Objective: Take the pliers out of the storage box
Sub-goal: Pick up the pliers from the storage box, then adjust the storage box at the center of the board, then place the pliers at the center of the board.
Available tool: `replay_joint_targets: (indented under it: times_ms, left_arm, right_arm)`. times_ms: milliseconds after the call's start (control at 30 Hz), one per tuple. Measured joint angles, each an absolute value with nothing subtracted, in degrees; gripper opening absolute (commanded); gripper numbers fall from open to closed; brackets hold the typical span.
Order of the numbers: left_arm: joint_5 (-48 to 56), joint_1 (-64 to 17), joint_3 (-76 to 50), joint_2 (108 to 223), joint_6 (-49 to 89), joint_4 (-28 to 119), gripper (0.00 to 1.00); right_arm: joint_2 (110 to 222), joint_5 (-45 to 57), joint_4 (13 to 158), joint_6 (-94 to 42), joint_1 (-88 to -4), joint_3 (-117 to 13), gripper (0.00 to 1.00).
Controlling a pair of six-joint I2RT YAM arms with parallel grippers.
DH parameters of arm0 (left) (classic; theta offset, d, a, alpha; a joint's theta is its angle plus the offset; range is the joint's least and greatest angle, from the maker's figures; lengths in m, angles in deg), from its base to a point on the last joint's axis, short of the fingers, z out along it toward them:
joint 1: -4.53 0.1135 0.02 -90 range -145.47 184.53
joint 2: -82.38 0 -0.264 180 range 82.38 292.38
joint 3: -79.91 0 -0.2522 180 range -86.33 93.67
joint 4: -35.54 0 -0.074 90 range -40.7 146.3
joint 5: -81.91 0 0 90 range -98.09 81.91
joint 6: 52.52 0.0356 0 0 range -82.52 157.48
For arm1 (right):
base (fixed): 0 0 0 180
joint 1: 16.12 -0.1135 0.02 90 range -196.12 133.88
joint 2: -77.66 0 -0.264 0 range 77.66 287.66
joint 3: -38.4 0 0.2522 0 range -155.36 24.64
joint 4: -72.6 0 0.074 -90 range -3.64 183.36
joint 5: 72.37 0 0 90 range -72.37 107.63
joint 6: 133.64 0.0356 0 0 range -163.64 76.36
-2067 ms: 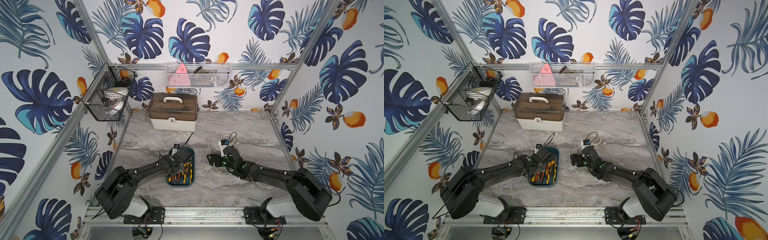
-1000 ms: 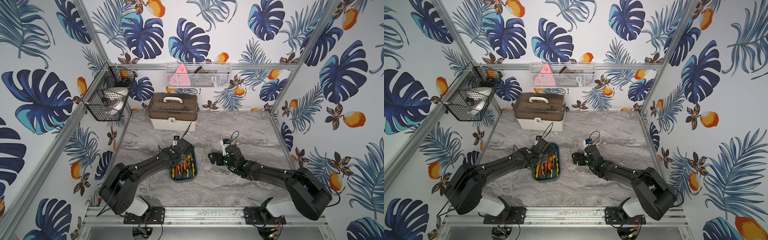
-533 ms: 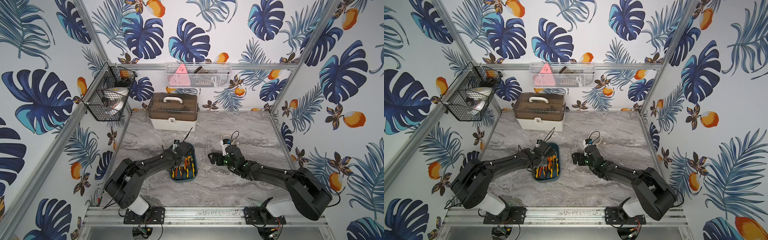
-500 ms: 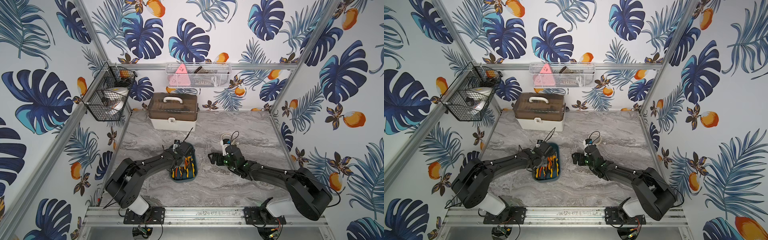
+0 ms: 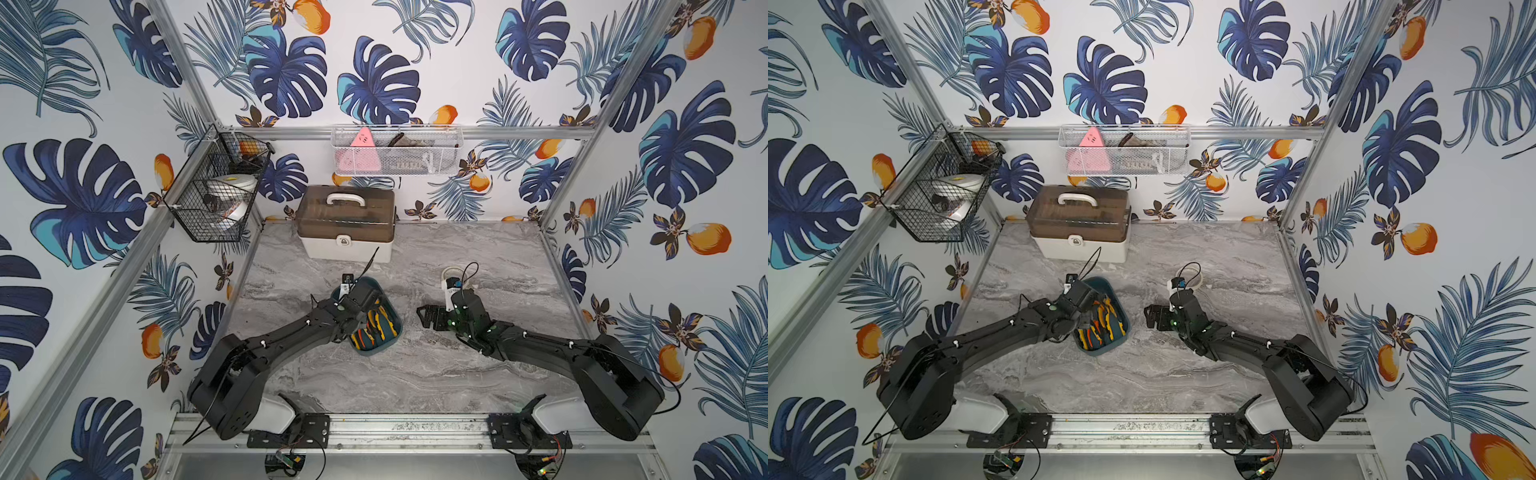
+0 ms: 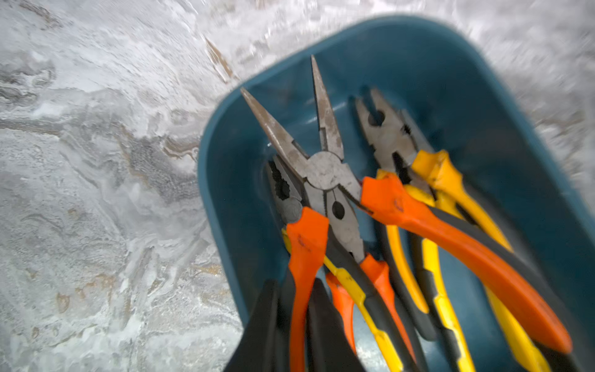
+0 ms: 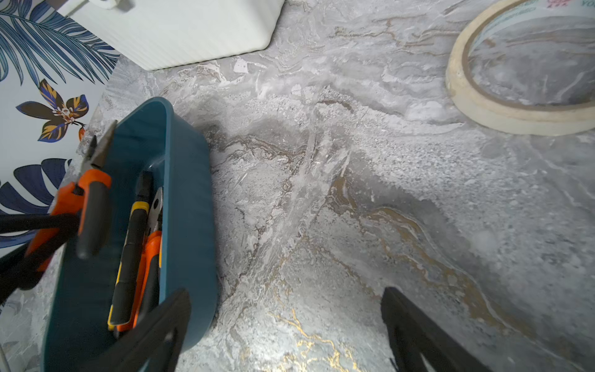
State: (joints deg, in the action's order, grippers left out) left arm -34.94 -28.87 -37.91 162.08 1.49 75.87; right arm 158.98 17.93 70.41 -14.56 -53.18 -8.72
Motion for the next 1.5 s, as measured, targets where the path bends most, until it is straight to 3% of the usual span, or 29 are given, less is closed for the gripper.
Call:
replay_joint_targets:
  times_ms: [200, 400, 867, 1033, 1267, 1500]
  left_arm:
    - [-29.2, -28.9, -44.7, 153.7, 0.9, 64.6, 0.0]
    - [-23.3, -28.9, -47.0, 153.2, -0.4, 52.7, 0.0]
    - [-25.0, -28.9, -62.8, 141.4, 0.1, 35.0, 0.0]
    - [-17.6, -28.9, -63.3, 145.1, 4.6, 29.6, 0.0]
    - [-9.2, -29.9, -60.5, 149.9, 9.0, 27.4, 0.0]
    - [-6.1, -32.3, -58.5, 152.6, 11.9, 27.4, 0.0]
  right_arm:
    - [157.9, 11.2, 66.7, -10.5, -53.3, -7.1, 0.93]
    - [164.7, 1.9, 56.7, -2.8, -59.1, -7.0, 0.91]
    - [173.8, -2.8, 49.5, 2.0, -73.0, -11.1, 0.86]
    - [165.1, 0.5, 53.4, 2.3, -72.0, -6.1, 0.81]
    - [148.1, 6.8, 70.1, -2.4, -66.2, -8.1, 0.8]
    - [146.7, 2.1, 75.4, -3.6, -58.4, -13.5, 0.8]
